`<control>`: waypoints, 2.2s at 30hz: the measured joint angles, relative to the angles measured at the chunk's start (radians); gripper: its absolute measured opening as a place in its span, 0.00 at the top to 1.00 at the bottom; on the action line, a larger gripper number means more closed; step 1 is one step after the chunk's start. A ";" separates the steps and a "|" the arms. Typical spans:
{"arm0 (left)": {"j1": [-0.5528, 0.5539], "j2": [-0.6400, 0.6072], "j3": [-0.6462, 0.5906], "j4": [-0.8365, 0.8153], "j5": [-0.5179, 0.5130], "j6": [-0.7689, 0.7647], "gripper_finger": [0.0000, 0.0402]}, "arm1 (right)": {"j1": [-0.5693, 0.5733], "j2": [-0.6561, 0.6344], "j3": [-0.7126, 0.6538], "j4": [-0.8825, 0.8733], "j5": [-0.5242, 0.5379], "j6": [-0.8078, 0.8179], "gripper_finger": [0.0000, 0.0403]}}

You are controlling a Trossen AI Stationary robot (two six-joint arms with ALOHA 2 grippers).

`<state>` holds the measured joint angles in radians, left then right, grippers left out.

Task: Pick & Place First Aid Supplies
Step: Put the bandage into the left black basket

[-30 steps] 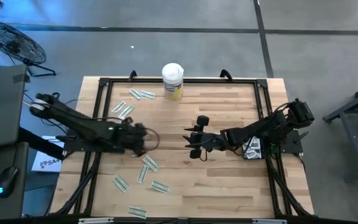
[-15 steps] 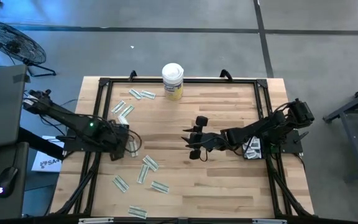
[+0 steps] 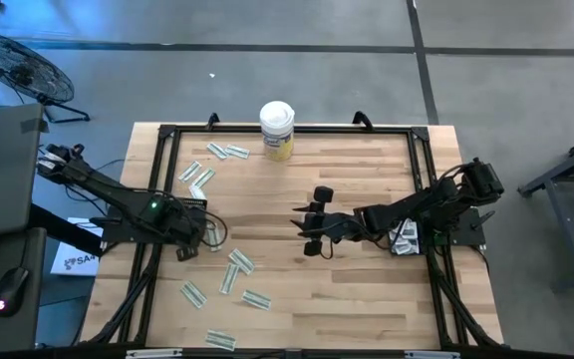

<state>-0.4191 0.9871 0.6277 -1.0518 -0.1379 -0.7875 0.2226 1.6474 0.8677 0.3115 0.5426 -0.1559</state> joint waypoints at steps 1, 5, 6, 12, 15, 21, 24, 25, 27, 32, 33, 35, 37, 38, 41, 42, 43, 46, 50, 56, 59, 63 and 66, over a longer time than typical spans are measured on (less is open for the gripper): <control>0.000 0.000 0.000 -0.009 0.003 -0.010 0.89 | 0.000 0.000 0.000 0.000 0.000 0.000 0.66; 0.000 0.000 0.029 -0.052 0.027 -0.029 0.80 | 0.000 0.000 0.000 0.000 0.000 0.000 0.66; 0.000 0.000 0.049 -0.054 0.038 -0.029 0.79 | 0.000 0.000 0.000 0.000 0.000 0.000 0.66; 0.000 0.000 0.221 -0.003 -0.006 -0.047 0.78 | -0.001 0.000 0.000 0.001 0.000 0.000 0.66; 0.000 -0.001 0.247 0.109 -0.129 -0.006 0.79 | 0.000 0.000 0.000 0.002 0.000 0.000 0.66; 0.000 0.060 0.157 0.463 -0.204 0.212 0.79 | 0.000 0.000 0.000 0.000 0.000 0.007 0.66; 0.000 0.131 0.096 0.660 -0.311 0.250 0.79 | 0.000 0.001 0.000 -0.001 0.000 0.007 0.66; 0.000 0.160 0.077 0.718 -0.354 0.231 0.79 | 0.000 0.001 0.000 -0.001 0.000 0.007 0.66; 0.000 0.222 0.051 0.793 -0.420 0.186 0.79 | 0.000 0.001 0.000 -0.001 0.000 0.008 0.66; 0.000 0.364 0.045 0.817 -0.475 0.086 0.79 | 0.000 0.001 0.000 -0.001 -0.001 0.009 0.66; 0.000 0.387 0.045 0.817 -0.475 0.043 0.79 | 0.000 0.001 0.000 -0.001 -0.001 0.009 0.66; 0.000 0.425 0.045 0.823 -0.478 -0.044 0.79 | 0.000 0.001 0.000 0.000 -0.001 0.008 0.66; 0.000 0.448 0.045 0.820 -0.469 -0.104 0.79 | 0.000 0.001 0.000 0.000 0.000 0.008 0.66; 0.000 0.452 0.045 0.819 -0.459 -0.122 0.79 | 0.000 0.001 0.000 0.000 0.001 0.008 0.66; 0.000 0.452 0.045 0.817 -0.446 -0.134 0.79 | 0.000 0.001 0.000 0.000 0.000 0.009 0.66; 0.000 0.452 0.045 0.817 -0.439 -0.129 0.79 | 0.000 0.001 0.000 0.000 0.000 0.009 0.66; 0.000 0.452 0.045 0.817 -0.417 -0.114 0.79 | 0.000 0.001 0.000 0.000 0.000 0.009 0.66; -0.001 0.453 0.045 0.818 -0.321 -0.068 0.79 | 0.000 0.001 0.000 0.000 0.000 0.008 0.66; -0.025 0.465 0.046 0.833 -0.222 0.006 0.79 | 0.000 0.001 0.000 0.000 0.000 0.007 0.66; -0.096 0.494 0.046 0.891 -0.132 0.168 0.79 | 0.000 0.001 0.000 0.000 0.000 0.009 0.66; -0.114 0.519 0.046 0.896 -0.195 0.184 0.79 | 0.000 0.001 0.000 0.000 0.000 0.009 0.66; -0.110 0.558 0.046 0.895 -0.213 0.184 0.79 | -0.001 0.001 0.000 0.000 0.000 0.010 0.66; -0.111 0.585 0.046 0.895 -0.205 0.182 0.79 | 0.000 0.001 0.000 0.000 0.000 0.010 0.66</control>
<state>-0.5301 1.5725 0.6739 -0.1569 -0.3433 -0.6056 0.2222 1.6485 0.8677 0.3119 0.5423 -0.1463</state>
